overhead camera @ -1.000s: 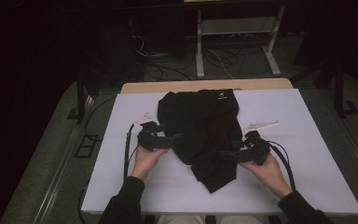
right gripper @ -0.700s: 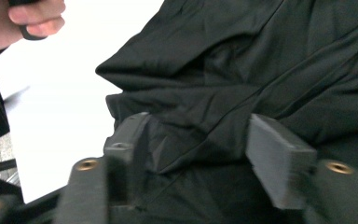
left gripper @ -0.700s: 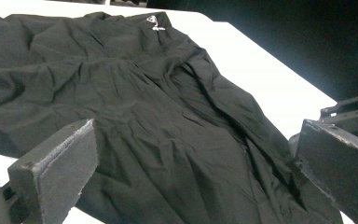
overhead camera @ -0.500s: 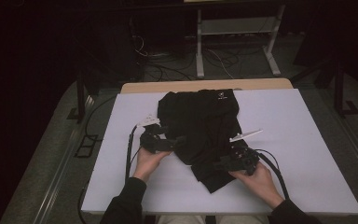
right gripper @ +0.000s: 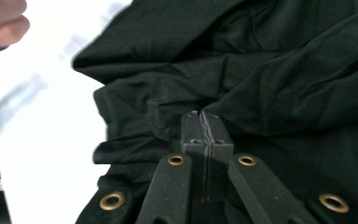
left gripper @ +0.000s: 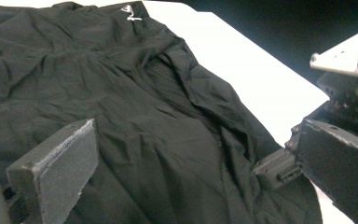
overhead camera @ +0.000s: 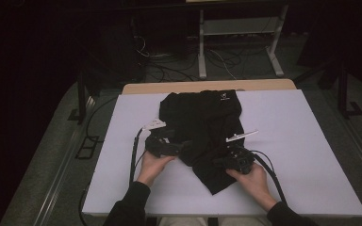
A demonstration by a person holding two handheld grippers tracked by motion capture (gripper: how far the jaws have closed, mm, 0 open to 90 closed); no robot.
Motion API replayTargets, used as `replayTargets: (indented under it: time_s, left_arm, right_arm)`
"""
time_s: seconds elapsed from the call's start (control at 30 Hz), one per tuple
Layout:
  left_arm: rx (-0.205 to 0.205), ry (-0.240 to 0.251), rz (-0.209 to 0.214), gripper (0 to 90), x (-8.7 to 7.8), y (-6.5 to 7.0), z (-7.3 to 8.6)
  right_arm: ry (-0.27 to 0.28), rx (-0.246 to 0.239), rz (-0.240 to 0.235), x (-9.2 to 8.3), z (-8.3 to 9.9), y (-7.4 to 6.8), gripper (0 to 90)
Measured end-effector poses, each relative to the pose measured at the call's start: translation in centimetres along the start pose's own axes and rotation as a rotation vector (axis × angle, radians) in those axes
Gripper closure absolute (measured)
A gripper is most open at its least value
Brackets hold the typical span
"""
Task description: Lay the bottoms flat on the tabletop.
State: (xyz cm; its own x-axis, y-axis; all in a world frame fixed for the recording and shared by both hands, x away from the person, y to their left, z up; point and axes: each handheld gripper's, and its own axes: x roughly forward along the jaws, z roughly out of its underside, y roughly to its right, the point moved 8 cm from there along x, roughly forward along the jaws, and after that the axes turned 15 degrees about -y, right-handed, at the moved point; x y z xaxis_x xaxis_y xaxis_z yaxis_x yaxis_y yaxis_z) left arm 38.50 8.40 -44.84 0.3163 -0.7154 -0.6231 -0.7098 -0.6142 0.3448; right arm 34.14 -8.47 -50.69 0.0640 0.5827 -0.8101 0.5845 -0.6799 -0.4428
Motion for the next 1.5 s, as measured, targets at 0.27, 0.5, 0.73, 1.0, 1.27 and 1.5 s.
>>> replayTargets:
  time_s: [0.27, 0.5, 0.73, 1.0, 1.27, 1.5]
  left_arm:
    - [0.026, -0.012, 0.03, 0.1, 0.8, 1.7, -0.5]
    - [0.069, -0.052, 0.07, 0.1, 2.5, 3.9, -0.6]
    - [0.09, -0.104, 0.095, 0.1, 4.3, 5.9, -0.3]
    - [0.109, -0.198, 0.132, 0.2, 6.7, 8.7, 1.0]
    - [0.167, -0.29, 0.126, 7.0, 8.8, 12.2, 2.8]
    - [0.22, -0.351, 0.143, 32.0, 9.8, 13.8, 3.9]
  right_arm:
    - [0.085, 0.022, -0.083, -5.6, -0.4, 1.7, 88.6]
    - [0.134, 0.106, -0.133, -10.1, 1.3, 5.4, 88.5]
    - [0.167, 0.198, -0.128, -12.4, 3.6, 8.7, 88.5]
    - [0.17, 0.27, -0.117, -12.8, 5.3, 10.9, 88.5]
    - [0.16, 0.281, -0.112, -12.3, 5.4, 11.2, 88.2]
    - [0.147, 0.278, -0.11, -11.9, 5.4, 11.0, 88.2]
